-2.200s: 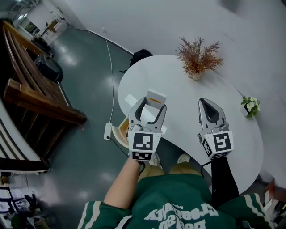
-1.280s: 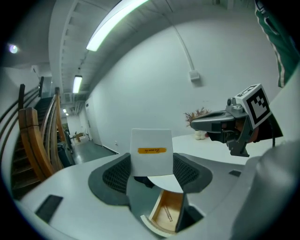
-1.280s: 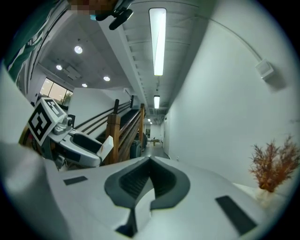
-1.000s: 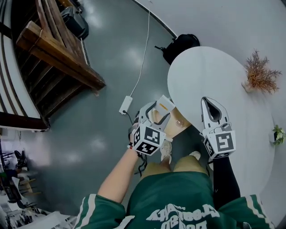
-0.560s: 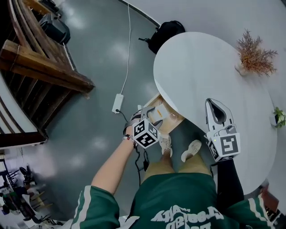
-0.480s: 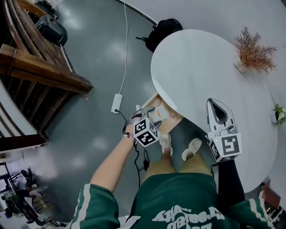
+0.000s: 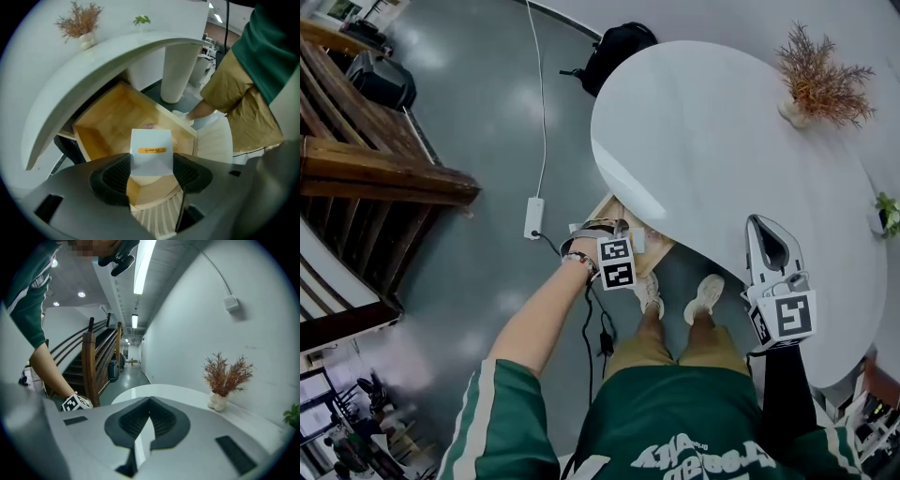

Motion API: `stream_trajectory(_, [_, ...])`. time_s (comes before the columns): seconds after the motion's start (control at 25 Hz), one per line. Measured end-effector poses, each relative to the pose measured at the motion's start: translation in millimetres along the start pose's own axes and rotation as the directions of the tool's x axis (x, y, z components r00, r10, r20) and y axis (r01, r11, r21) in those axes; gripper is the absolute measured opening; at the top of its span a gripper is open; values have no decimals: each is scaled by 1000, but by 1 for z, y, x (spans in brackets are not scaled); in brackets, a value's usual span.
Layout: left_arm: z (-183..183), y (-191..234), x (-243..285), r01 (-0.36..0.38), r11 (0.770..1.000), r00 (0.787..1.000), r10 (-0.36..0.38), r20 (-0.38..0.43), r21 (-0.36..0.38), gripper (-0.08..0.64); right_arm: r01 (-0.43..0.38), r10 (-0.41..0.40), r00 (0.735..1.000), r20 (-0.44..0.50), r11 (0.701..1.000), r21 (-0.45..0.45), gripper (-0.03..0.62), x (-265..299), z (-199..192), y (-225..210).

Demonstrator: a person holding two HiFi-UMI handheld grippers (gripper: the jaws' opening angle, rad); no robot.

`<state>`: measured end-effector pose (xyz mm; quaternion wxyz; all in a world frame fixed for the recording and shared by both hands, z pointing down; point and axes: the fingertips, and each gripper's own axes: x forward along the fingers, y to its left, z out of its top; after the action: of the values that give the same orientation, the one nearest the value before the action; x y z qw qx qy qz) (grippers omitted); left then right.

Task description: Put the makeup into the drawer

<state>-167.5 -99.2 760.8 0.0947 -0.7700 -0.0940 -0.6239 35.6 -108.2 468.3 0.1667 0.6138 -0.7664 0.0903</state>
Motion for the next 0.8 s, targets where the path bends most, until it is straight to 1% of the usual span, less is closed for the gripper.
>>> stream_trajectory(0.12, [0, -6, 17, 30, 995, 999, -28, -32, 90, 284, 21, -21, 1000, -21, 1000, 7, 5, -5, -8, -5])
stream_trajectory(0.24, [-1, -11, 34, 55, 982, 997, -43, -70, 181, 284, 44, -43, 998, -44, 999, 15, 3, -9, -19, -14])
stream_trajectory(0.36, [-6, -17, 47, 73, 962, 993, -47, -105, 263, 284, 68, -66, 996, -64, 997, 25, 3, -14, -29, -20])
stream_trajectory(0.48, [-4, -21, 57, 87, 936, 992, -49, -118, 342, 284, 87, -84, 993, -77, 996, 32, 5, -18, -38, -24])
stream_trajectory(0.56, [1, -22, 63, 102, 919, 991, -62, -117, 380, 284, 93, -89, 992, -86, 995, 35, 5, -21, -41, -26])
stream_trajectory(0.68, [5, -26, 73, 145, 896, 987, -101, -125, 419, 284, 106, -102, 990, -101, 994, 37, 3, -25, -47, -31])
stream_trajectory(0.72, [5, -26, 77, 154, 892, 986, -109, -130, 425, 284, 112, -107, 989, -105, 993, 36, 5, -27, -48, -33])
stream_trajectory(0.8, [6, -25, 83, 161, 891, 985, -116, -130, 423, 284, 122, -117, 987, -111, 992, 35, 3, -30, -50, -36])
